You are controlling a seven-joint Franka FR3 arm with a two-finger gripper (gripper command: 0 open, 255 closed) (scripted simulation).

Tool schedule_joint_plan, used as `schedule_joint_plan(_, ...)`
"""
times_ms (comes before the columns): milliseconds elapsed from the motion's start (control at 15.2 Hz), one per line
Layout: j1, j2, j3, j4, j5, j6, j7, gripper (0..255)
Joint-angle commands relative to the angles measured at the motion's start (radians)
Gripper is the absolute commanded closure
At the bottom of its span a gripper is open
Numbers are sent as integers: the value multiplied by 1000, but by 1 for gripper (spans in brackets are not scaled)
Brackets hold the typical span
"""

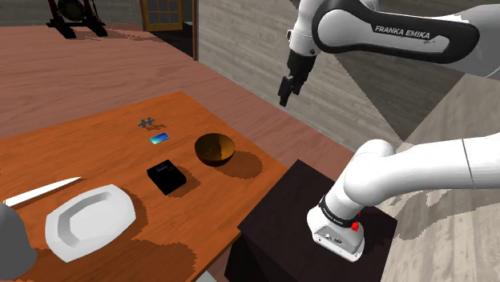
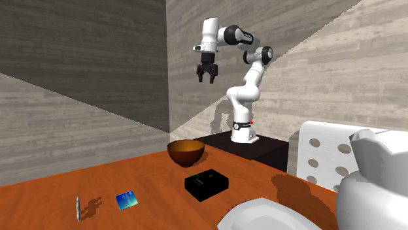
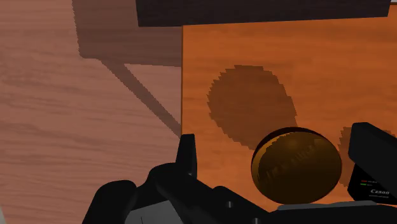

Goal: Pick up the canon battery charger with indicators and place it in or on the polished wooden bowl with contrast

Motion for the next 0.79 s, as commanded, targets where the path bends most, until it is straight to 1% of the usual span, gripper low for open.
schedule_joint_plan(0,0,0,0,0,0,0,0,0)
schedule_joint_plan(330,46,151,9,-8,6,148,-54,0)
schedule_joint_plan(726,96,350,27,16,12,307,-117,0)
